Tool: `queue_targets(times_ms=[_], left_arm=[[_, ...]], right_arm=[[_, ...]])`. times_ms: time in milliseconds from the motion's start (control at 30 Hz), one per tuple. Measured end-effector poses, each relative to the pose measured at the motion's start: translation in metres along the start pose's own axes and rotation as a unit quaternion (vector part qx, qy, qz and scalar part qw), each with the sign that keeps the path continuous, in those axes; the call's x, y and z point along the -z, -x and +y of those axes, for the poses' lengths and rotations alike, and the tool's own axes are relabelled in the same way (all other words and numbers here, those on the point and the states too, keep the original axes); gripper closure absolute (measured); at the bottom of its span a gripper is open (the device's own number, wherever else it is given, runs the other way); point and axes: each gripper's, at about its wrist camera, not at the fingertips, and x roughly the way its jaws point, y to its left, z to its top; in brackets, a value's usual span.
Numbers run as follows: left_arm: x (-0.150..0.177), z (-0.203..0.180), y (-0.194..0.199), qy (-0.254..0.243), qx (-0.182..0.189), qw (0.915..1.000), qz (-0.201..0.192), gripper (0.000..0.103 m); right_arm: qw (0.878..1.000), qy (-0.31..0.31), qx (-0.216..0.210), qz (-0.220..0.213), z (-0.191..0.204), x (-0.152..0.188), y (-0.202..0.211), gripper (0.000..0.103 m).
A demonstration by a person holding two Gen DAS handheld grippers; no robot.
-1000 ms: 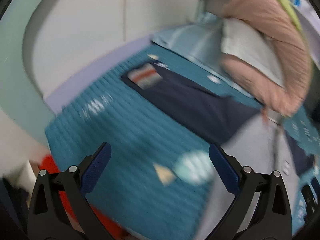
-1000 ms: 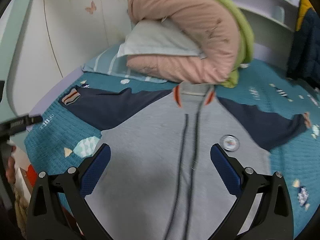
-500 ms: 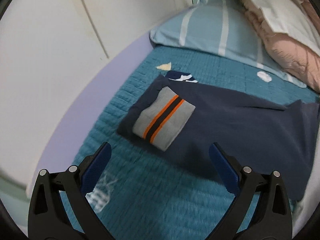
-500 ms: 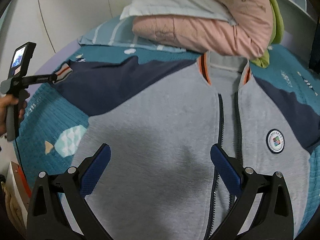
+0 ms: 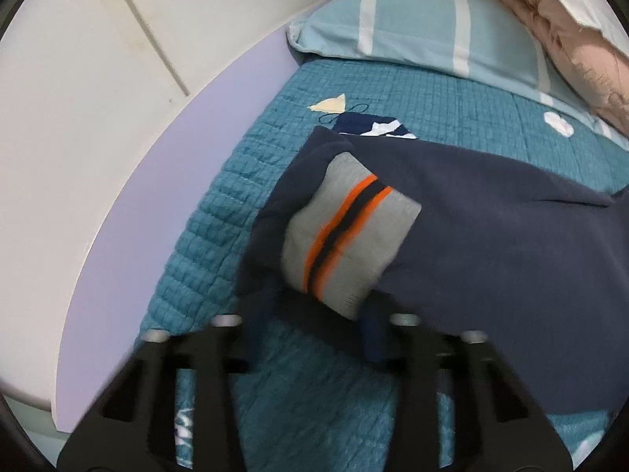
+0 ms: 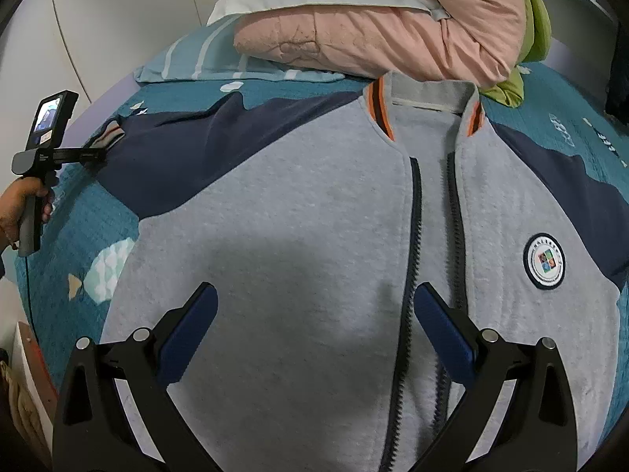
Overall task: Fold large clothes
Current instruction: 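Close the left tool on the grey orange-striped cuff, then carry the cuff across the jacket body with the left tool, release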
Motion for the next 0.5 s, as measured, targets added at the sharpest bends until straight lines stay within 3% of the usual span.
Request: queue_targets(times_ms=[67, 200, 367, 500], left_arm=[[0.000, 0.005, 0.015, 0.021, 0.026, 0.9994, -0.006, 0.092], [0.005, -0.009, 0.066, 0.028, 0.114, 0.9922, -0.040, 0.093], [0.013, -0.064, 0.151, -0.003, 0.245, 0.9658, -0.086, 0.094], [0.015, -0.127, 0.190, -0.020, 0.342, 0.9366, -0.073, 0.094]], right_arm=[[1.000, -0.003, 0.005, -0.001, -0.005, 0.002, 0.002, 0.007], [1.000, -0.019, 0.006, -0.008, -0.018, 0.003, 0.008, 0.007], [0.999, -0.018, -0.011, -0.029, -0.015, -0.005, 0.012, 0.007], [0.998, -0.042, -0.018, -0.034, -0.023, -0.014, 0.015, 0.007]])
